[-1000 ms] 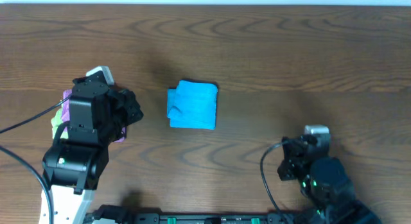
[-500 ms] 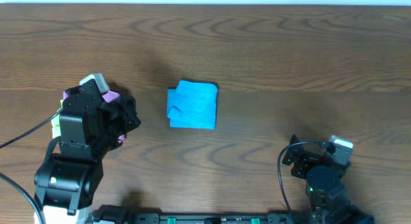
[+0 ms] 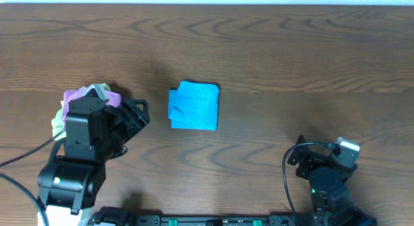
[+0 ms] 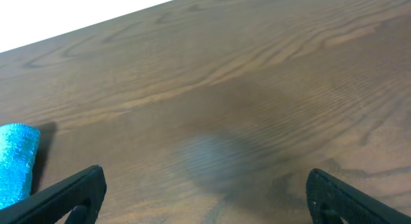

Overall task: Fold the cloth
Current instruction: 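Grasp the near edge of the folded blue cloth with the left gripper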

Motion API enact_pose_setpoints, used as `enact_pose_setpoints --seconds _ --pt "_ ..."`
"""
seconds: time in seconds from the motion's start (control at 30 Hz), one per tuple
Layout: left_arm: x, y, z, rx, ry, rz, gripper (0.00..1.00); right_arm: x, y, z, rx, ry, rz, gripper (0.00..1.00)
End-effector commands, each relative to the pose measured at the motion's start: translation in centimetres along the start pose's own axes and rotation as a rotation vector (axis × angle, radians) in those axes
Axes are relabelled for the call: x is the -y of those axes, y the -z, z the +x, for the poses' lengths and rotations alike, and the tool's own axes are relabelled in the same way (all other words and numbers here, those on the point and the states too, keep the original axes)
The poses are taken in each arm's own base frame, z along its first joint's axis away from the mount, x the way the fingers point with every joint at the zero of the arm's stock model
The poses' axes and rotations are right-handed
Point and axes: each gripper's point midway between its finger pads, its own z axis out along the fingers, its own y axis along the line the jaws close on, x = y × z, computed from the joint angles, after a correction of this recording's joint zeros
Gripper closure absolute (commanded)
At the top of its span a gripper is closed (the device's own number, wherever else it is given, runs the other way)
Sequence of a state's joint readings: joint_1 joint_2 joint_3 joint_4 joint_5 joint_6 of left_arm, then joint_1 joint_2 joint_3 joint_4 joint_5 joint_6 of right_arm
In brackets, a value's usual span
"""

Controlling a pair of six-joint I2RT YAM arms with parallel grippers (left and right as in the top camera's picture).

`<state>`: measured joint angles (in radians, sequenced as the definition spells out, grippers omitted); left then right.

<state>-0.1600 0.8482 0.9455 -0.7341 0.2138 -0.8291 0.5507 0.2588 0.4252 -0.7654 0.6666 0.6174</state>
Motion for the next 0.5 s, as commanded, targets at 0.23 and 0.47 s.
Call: enact_pose_setpoints --seconds 0.23,0.47 --pt "-2.3 -6.5 4.2 -0.124 0.29 0.127 0.26 0.5 0.0 -0.1 0.013 -0.013 0.022 0.01" --pt "-5.5 -9.5 6.6 -0.152 0.466 0.109 0.22 0.5 0.0 -0.1 0.013 -0.013 0.022 0.01"
